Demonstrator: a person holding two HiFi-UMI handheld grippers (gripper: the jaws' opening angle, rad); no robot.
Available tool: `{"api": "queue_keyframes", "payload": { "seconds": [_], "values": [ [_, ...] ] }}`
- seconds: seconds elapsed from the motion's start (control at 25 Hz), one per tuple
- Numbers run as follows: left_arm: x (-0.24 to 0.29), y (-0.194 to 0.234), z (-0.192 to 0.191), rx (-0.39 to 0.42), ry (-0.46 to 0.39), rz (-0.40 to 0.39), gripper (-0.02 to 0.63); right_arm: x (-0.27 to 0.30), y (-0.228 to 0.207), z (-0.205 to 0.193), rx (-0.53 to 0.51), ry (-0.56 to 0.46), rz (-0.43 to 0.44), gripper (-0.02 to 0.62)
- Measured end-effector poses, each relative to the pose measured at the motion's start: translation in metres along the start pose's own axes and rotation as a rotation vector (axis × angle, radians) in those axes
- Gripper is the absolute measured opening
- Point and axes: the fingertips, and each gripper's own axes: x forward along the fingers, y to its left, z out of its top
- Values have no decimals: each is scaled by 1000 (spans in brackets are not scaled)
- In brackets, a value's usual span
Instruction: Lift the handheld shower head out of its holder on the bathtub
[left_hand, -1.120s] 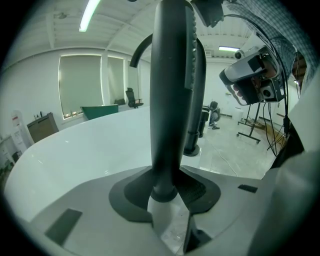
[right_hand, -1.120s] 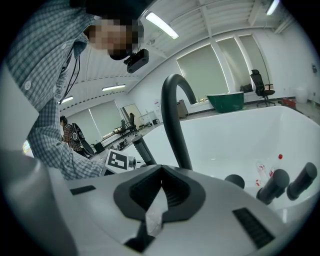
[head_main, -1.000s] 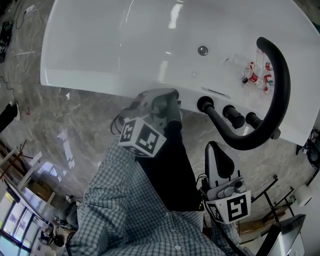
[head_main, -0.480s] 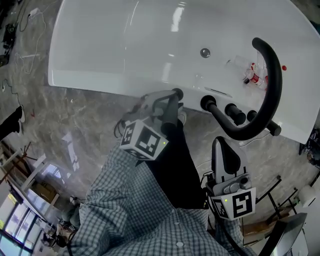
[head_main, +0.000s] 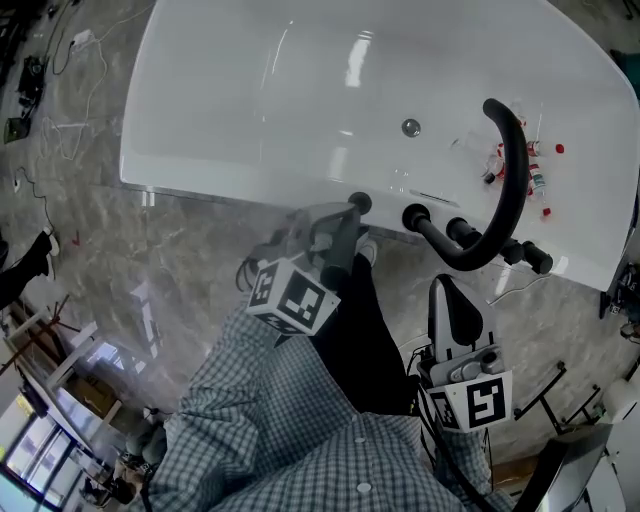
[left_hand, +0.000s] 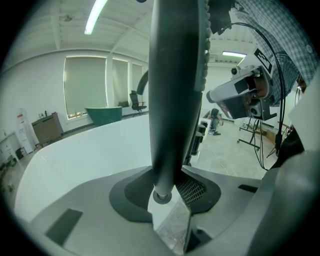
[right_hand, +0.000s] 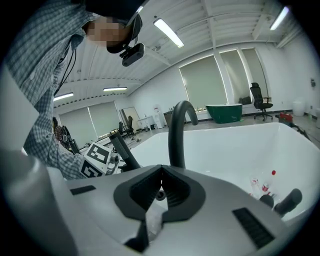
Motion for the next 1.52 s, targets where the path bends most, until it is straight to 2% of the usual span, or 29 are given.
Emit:
{"api": "queue_keyframes", "payload": {
  "seconds": [0.28, 0.76, 1.16, 1.52],
  "values": [
    [-27, -3, 24, 32, 5, -15, 124, -8, 4, 24, -6, -23, -30, 15],
    [-78, -2, 63, -31, -20, 17, 124, -32, 21, 74, -50, -69, -52, 15],
    [-113, -1, 97, -16, -44, 17, 124, -42, 37, 118, -88, -122, -65, 15],
    [-147, 2, 120, -61, -64, 35, 124, -57, 55, 143, -127, -153, -65, 15]
  ]
}}
